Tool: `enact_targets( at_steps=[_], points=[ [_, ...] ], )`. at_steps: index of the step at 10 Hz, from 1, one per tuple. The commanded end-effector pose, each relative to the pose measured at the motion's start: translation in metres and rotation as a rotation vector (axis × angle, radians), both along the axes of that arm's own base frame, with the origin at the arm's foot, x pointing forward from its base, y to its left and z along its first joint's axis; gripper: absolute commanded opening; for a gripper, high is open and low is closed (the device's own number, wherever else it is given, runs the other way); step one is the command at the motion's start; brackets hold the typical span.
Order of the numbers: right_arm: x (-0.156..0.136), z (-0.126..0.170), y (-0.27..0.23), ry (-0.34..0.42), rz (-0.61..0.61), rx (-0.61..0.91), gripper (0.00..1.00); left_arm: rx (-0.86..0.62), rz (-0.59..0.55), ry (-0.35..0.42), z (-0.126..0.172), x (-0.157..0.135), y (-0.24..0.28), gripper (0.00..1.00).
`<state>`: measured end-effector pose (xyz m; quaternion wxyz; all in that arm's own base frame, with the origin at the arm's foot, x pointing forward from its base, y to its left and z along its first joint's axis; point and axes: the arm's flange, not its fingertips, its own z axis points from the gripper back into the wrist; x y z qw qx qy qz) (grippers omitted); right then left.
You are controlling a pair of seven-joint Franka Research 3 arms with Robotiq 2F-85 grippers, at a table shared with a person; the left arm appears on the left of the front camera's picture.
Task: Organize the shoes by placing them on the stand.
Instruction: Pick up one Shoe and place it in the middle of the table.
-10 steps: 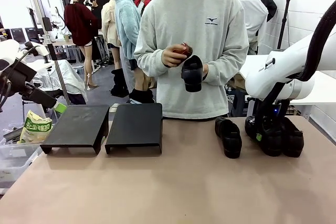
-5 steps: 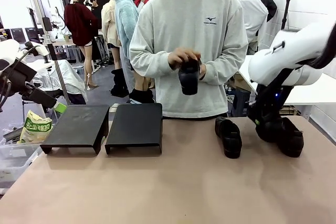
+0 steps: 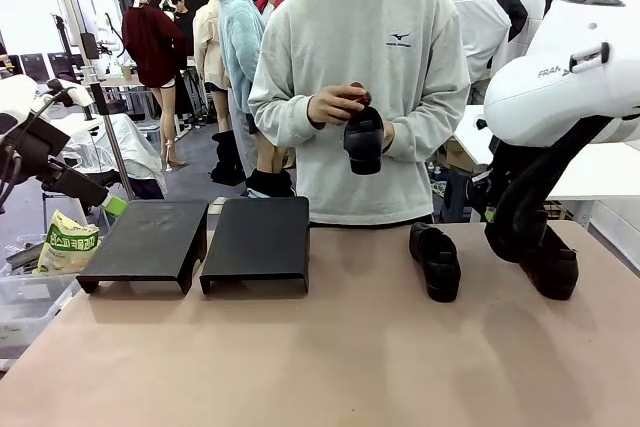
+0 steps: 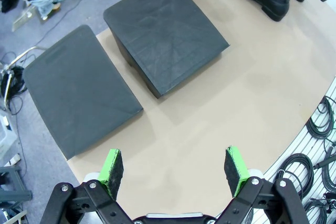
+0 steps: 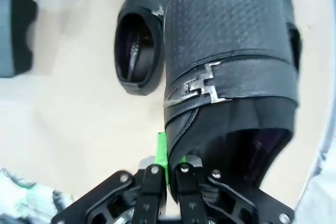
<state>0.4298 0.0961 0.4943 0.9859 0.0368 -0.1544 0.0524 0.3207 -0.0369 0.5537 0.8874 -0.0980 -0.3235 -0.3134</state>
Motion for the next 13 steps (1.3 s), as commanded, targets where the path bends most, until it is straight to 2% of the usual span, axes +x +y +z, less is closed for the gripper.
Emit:
enact_targets(
  at_steps=[1, 4, 5, 6, 7, 8, 10, 11, 12, 13],
  points=[
    [0.032, -0.012, -0.009, 0.014, -0.023, 0.009, 0.00, 0.003, -0.005, -0.002, 0.000, 0.000, 0.001, 1.00],
    [0.032, -0.012, -0.009, 0.014, -0.023, 0.009, 0.00, 0.003, -0.005, -0.002, 0.000, 0.000, 0.001, 1.00],
    [0.023, -0.019, -0.010, 0.037, -0.025, 0.007, 0.00, 0.003, -0.005, -0.002, 0.000, 0.000, 0.001, 1.00],
    [0.004, -0.010, 0.017, 0.035, -0.093, -0.090, 0.00, 0.003, -0.005, -0.002, 0.000, 0.000, 0.001, 1.00],
    [-0.026, 0.011, 0.041, -0.004, -0.183, -0.193, 0.00, 0.003, -0.005, -0.002, 0.000, 0.000, 0.001, 1.00],
    [-0.053, 0.022, 0.063, -0.020, -0.207, -0.246, 0.00, 0.003, -0.005, -0.002, 0.000, 0.000, 0.001, 1.00],
    [-0.090, 0.018, 0.114, 0.071, -0.134, -0.313, 0.00, 0.003, -0.005, -0.002, 0.000, 0.000, 0.001, 1.00],
    [-0.104, 0.016, 0.139, 0.072, -0.093, -0.288, 0.00, 0.003, -0.005, -0.002, 0.000, 0.000, 0.001, 1.00],
    [-0.118, 0.015, 0.165, 0.073, -0.008, -0.199, 0.00, 0.003, -0.005, -0.002, 0.000, 0.000, 0.001, 1.00],
    [-0.122, 0.010, 0.187, 0.130, 0.094, -0.142, 0.00, 0.003, -0.005, -0.002, 0.000, 0.000, 0.001, 1.00]
  ],
)
